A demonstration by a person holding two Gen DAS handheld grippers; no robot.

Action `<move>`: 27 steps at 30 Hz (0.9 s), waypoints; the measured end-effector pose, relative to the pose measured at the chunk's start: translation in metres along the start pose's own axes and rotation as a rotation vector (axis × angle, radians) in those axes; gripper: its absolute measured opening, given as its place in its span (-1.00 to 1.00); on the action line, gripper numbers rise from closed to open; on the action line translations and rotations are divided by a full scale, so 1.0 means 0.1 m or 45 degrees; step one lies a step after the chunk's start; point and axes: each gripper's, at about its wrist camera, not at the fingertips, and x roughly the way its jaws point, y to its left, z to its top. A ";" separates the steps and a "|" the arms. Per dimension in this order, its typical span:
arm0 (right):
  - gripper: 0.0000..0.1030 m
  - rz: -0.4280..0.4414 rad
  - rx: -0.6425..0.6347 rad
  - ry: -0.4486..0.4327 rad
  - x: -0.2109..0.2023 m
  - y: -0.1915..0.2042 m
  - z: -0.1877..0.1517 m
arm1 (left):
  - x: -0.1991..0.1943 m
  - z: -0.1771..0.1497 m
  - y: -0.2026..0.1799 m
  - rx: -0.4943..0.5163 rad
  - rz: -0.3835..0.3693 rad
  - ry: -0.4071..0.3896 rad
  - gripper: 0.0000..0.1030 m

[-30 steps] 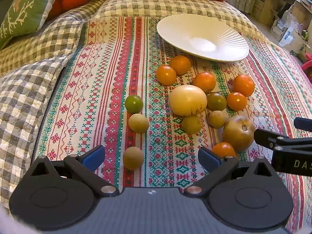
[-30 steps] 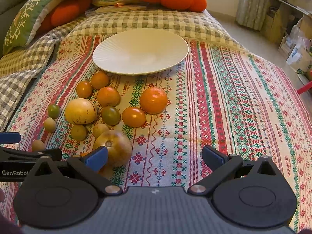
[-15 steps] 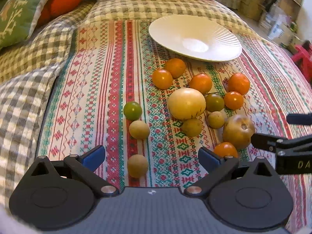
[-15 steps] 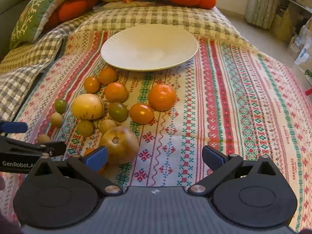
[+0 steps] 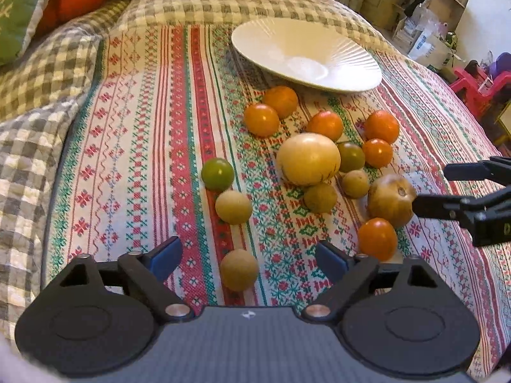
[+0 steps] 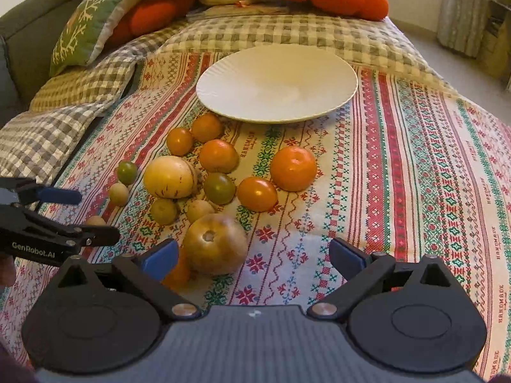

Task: Organize fruits
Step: 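Grasp the small tan fruit with the left tool while the right tool grasps the large brown fruit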

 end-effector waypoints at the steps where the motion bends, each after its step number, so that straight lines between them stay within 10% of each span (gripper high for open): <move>1: 0.83 0.008 0.011 0.007 0.01 -0.02 0.00 | 0.01 0.00 0.00 0.002 -0.005 0.007 0.53; 19: 0.51 0.157 0.025 0.042 0.18 0.05 -0.01 | 0.02 -0.05 0.00 0.052 0.015 0.075 -0.52; 27: 0.46 0.243 0.106 0.062 0.23 0.06 0.01 | 0.01 -0.05 0.01 0.046 0.030 0.080 -0.68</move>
